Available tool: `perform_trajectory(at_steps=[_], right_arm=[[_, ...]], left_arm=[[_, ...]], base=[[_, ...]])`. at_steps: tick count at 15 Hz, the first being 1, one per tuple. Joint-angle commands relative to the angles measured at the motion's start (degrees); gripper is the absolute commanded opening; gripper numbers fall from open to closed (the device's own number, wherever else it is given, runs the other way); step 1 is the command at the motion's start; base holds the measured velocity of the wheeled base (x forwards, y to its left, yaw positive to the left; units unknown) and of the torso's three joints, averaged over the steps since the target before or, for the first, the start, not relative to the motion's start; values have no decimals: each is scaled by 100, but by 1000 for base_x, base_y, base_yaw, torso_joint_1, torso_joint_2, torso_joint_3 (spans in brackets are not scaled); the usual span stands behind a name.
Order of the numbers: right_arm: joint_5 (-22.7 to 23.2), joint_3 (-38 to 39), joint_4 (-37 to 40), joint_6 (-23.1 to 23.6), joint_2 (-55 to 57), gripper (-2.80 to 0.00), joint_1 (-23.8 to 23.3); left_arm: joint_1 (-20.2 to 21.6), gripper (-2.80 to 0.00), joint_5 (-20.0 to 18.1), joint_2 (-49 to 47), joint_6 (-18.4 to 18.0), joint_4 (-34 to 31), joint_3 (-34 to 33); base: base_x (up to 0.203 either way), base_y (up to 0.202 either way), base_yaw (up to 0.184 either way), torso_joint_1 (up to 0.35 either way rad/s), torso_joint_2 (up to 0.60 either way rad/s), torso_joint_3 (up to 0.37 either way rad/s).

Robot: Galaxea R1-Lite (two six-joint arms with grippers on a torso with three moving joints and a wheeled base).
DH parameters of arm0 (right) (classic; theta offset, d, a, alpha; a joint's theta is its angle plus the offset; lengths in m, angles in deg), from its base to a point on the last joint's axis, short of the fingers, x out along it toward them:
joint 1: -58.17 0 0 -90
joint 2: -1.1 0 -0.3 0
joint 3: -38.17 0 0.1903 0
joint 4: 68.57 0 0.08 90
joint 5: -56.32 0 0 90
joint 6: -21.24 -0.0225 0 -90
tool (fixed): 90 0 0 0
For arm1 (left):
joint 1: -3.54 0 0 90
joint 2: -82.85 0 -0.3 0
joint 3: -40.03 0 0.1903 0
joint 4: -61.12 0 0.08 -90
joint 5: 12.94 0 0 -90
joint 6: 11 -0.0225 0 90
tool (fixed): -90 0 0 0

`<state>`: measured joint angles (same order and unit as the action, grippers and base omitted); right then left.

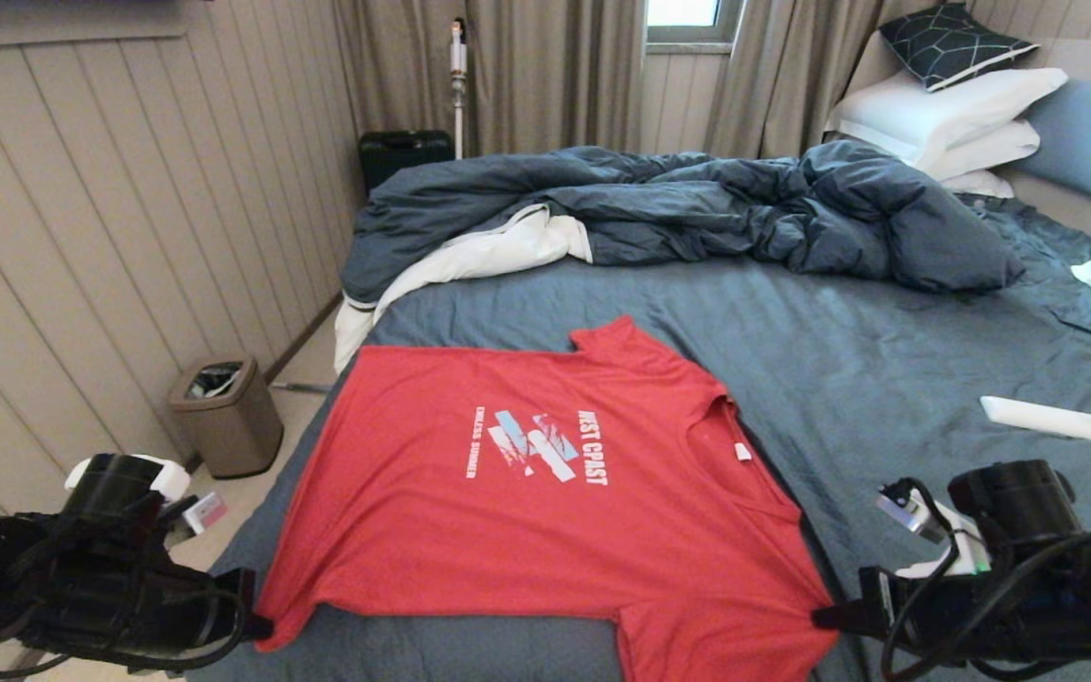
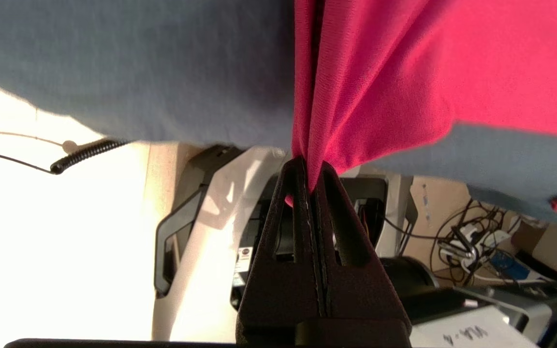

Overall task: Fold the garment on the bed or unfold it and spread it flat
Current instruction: Fold the red T-shirt

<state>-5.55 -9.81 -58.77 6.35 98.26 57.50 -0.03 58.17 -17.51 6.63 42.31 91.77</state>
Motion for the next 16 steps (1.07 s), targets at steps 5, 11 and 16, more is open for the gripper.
perform_trajectory(at_steps=[5,11,16], right_arm=[[23,439,29,3,-700,-280,-25],[29,464,1113,110,-1762,-280,-83],[16,510,1572,342,-1950,-280,-401]], left_arm=[[-140,-280,-49,929,-17,-462,-206],[-301,-280,-109,1845,-200,-1106,-447],[-298,-280,-142,2307,-595,-1818,-473]], base=[[0,0,0,0,0,0],[0,0,0,0,0,0],[0,0,0,0,0,0]])
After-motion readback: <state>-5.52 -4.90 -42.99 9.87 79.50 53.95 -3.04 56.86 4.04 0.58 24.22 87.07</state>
